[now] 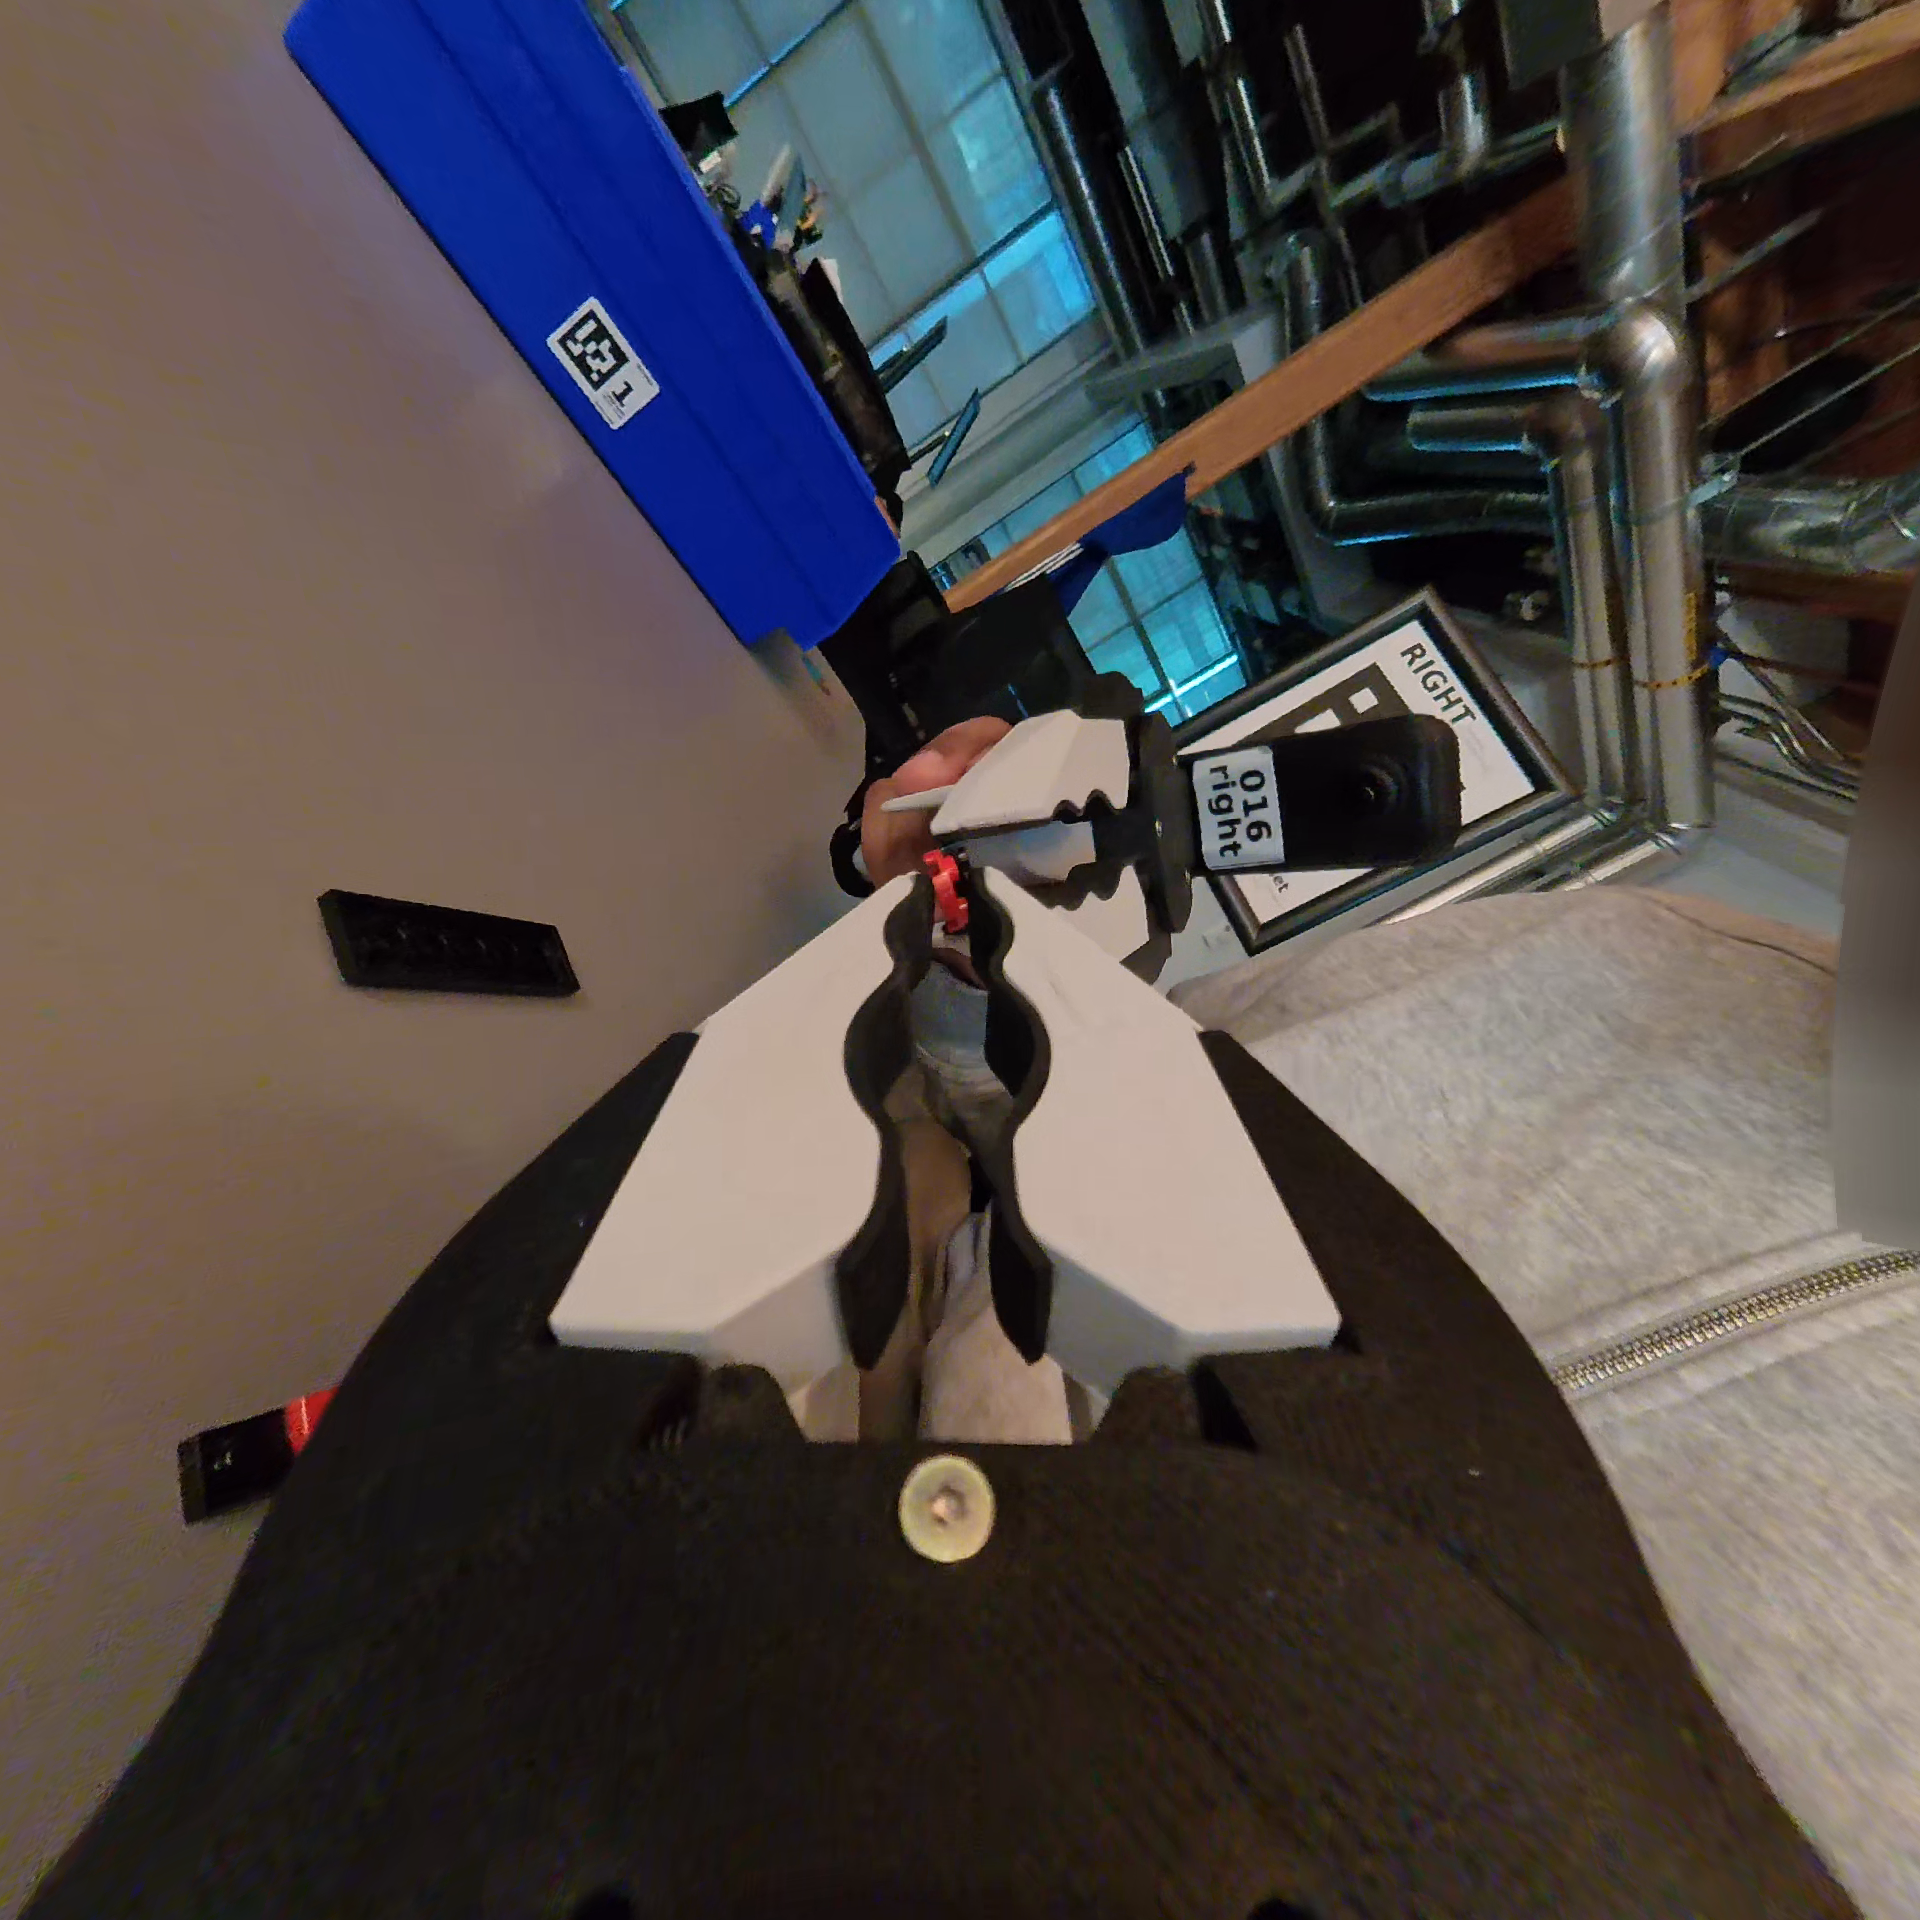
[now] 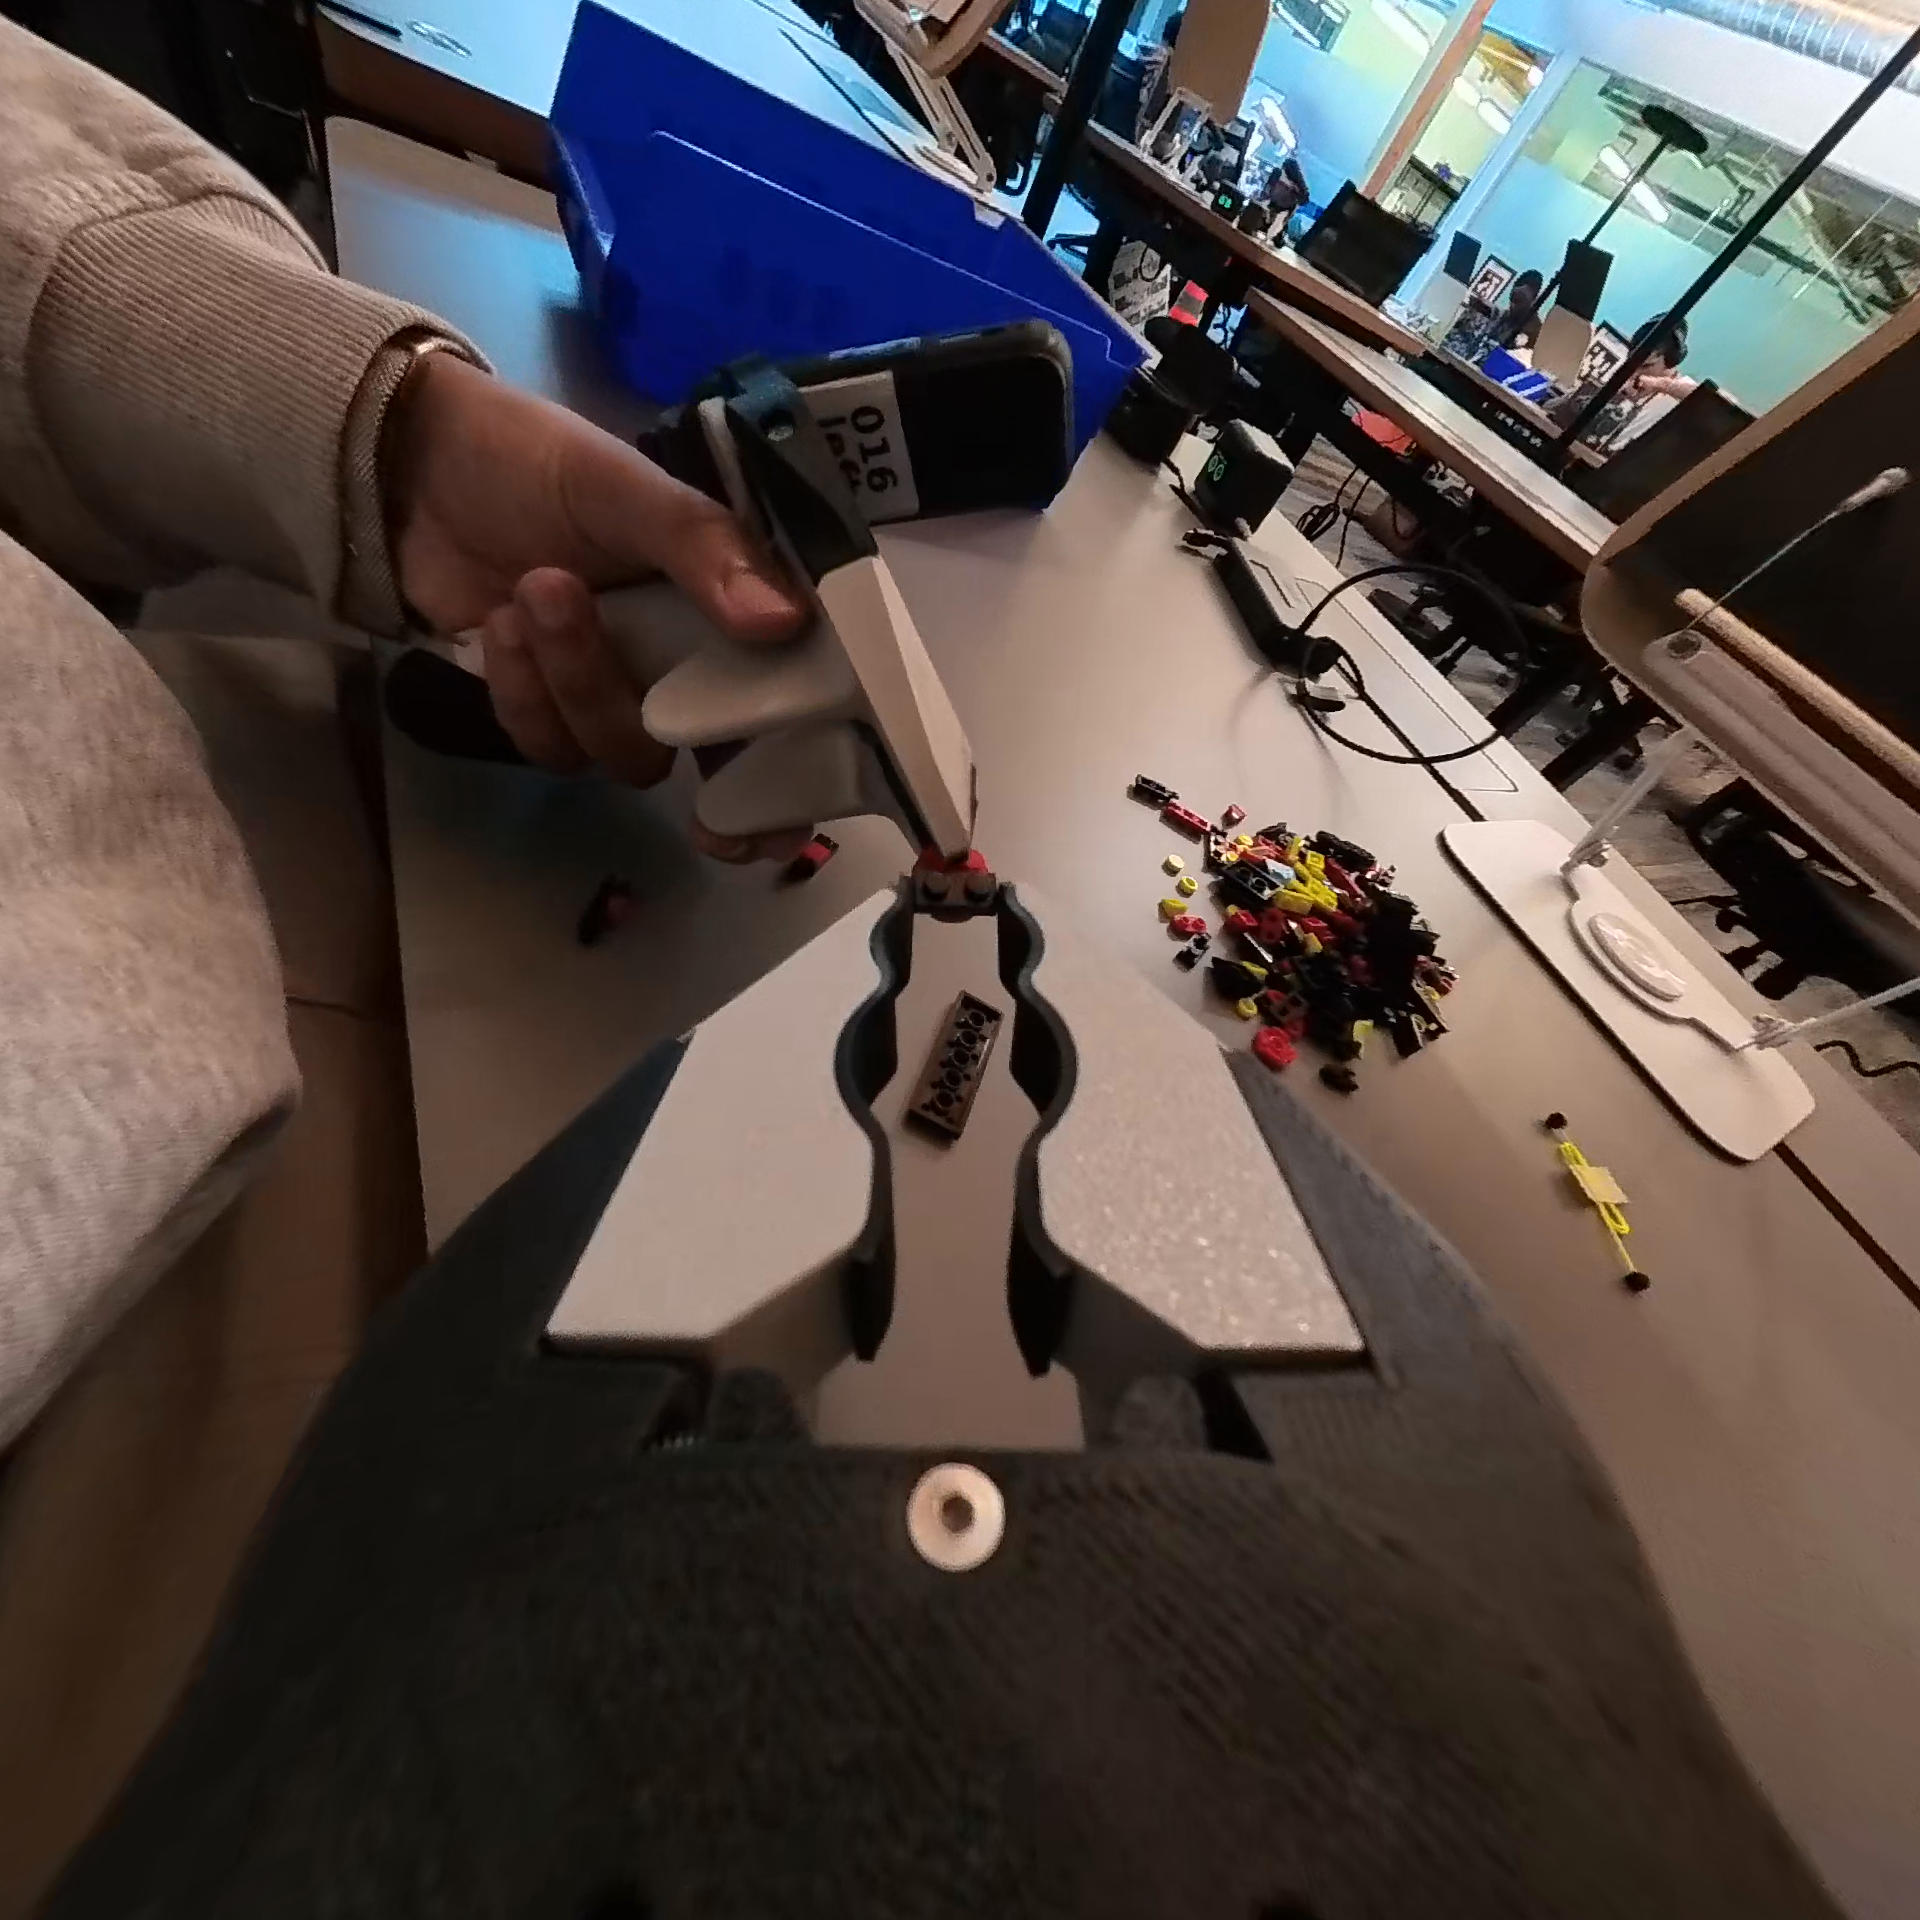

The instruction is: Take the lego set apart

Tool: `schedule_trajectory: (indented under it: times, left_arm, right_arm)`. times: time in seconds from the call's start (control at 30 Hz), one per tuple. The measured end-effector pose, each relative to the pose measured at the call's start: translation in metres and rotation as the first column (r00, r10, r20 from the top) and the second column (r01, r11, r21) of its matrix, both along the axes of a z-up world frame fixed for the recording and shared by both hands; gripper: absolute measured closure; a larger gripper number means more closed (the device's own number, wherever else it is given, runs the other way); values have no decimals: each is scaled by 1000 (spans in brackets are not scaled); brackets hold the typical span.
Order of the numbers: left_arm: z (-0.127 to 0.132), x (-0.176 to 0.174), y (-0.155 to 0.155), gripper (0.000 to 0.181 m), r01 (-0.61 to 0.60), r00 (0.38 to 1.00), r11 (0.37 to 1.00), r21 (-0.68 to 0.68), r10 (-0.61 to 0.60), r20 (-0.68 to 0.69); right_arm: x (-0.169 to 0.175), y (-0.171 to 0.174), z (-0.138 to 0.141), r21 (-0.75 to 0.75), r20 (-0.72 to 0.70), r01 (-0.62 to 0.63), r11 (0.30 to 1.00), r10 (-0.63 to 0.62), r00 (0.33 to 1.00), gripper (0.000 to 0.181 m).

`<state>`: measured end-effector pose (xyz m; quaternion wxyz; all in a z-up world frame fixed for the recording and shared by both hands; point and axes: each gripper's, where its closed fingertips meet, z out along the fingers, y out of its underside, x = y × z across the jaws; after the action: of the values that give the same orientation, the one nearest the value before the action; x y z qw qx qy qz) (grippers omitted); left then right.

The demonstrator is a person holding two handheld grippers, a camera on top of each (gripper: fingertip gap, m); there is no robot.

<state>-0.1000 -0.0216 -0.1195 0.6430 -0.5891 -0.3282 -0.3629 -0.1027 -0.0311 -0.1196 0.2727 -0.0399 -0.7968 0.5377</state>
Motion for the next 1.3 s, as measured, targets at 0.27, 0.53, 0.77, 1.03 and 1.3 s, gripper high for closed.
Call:
schedule_trajectory:
  times: [0.27,0.53,0.77,1.03,1.3]
  left_arm:
    - [0,2,0,178,15,999,1000,-25,-16,-39]
    - [-4,-2,0,178,-9,1000,999,-42,9,-1]
    - [-6,-5,0,178,-36,999,995,-91,35,-12]
    - [-2,-22,-10,178,-162,987,978,-129,157,-45]
    - [-4,-32,-19,178,-238,966,957,-164,217,-140]
  right_arm:
    - [1,-6,-2,-22,37,-22,1000,23,999,167]
    - [-4,-10,-5,66,-64,38,997,-34,997,168]
    - [-7,-13,-7,163,-151,113,980,-88,985,168]
    - [14,-35,29,137,-325,132,982,-81,942,169]
    - [-9,-13,25,-104,-6,105,989,-106,994,167]
